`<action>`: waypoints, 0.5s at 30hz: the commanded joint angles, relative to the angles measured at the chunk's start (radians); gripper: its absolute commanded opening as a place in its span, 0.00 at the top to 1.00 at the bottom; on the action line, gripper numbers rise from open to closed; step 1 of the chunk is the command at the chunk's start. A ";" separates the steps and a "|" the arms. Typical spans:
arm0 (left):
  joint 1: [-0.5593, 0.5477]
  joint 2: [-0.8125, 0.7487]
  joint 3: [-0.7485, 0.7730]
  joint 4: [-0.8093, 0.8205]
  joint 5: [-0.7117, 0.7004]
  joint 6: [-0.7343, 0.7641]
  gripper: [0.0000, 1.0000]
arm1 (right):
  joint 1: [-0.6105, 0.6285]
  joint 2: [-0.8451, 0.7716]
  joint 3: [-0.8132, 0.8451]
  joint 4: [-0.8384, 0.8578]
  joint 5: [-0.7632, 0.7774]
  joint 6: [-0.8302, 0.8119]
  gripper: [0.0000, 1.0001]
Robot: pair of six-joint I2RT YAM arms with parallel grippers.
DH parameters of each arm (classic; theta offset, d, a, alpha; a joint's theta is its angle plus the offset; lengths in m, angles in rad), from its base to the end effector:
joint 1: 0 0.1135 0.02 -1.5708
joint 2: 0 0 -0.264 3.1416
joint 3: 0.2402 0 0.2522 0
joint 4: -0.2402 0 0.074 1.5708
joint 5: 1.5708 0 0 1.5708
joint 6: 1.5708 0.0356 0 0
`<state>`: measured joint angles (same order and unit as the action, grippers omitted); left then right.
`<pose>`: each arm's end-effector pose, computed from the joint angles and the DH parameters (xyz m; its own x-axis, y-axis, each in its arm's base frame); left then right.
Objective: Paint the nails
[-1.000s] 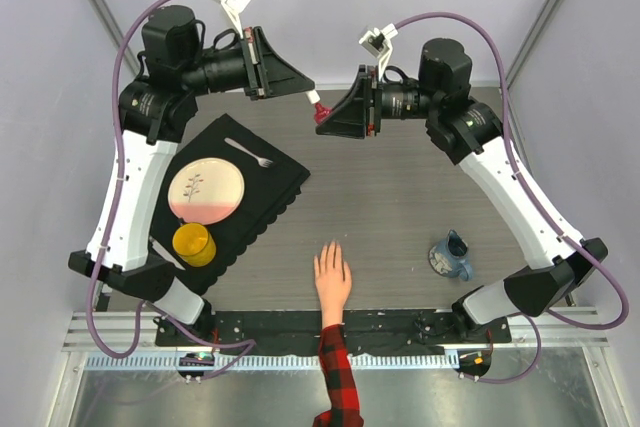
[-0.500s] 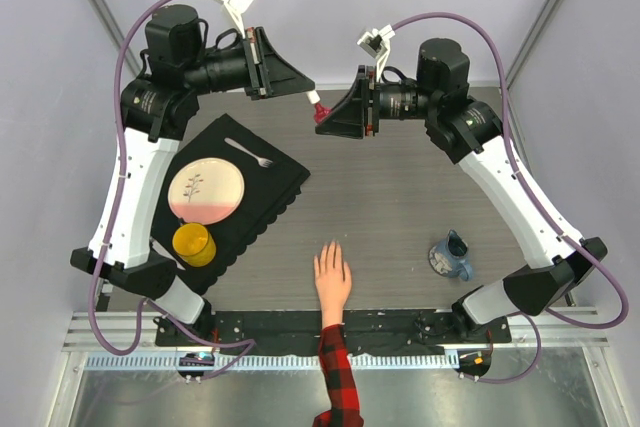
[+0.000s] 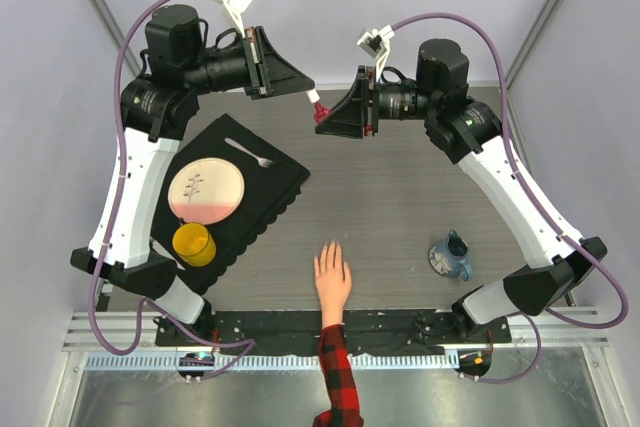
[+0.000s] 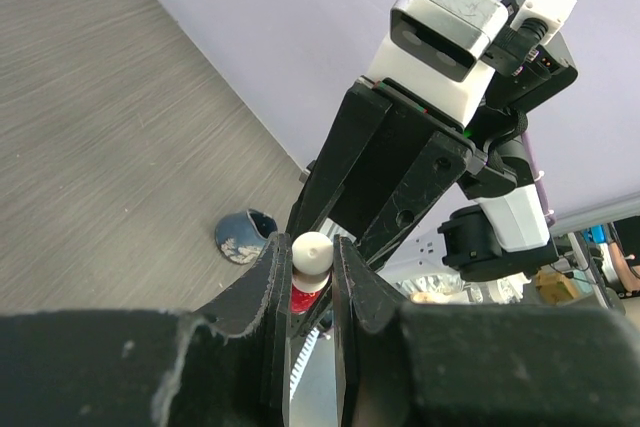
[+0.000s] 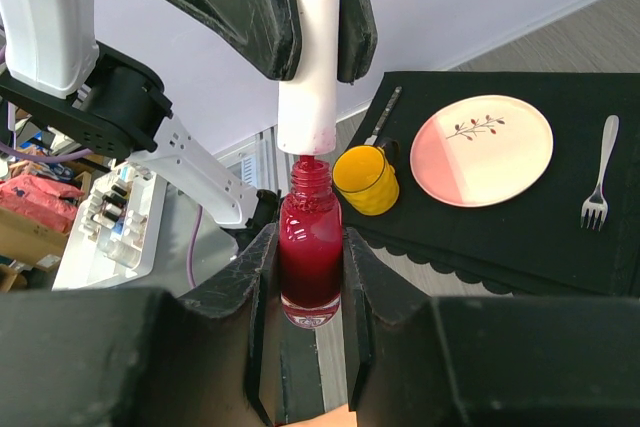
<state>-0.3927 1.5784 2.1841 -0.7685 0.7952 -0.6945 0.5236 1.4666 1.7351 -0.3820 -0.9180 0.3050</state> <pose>0.2553 -0.1333 0.5502 -0.7031 -0.1938 -0.6842 0.6102 0.3295 -0.7205 0.2524 0.1784 0.4881 -0.3900 -0.0145 -0.9207 -0.9122 0.1423 0.3842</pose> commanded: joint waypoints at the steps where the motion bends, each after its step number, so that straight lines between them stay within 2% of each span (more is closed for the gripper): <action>1: -0.003 -0.018 0.023 0.046 0.021 -0.016 1.00 | 0.004 -0.026 0.006 0.037 0.007 -0.003 0.99; 15: -0.003 -0.023 0.022 0.057 0.022 -0.020 1.00 | 0.004 -0.032 -0.011 0.029 0.010 -0.007 0.99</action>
<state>-0.3927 1.5784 2.1841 -0.7597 0.7940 -0.6987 0.5236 1.4658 1.7321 -0.3817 -0.9184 0.3046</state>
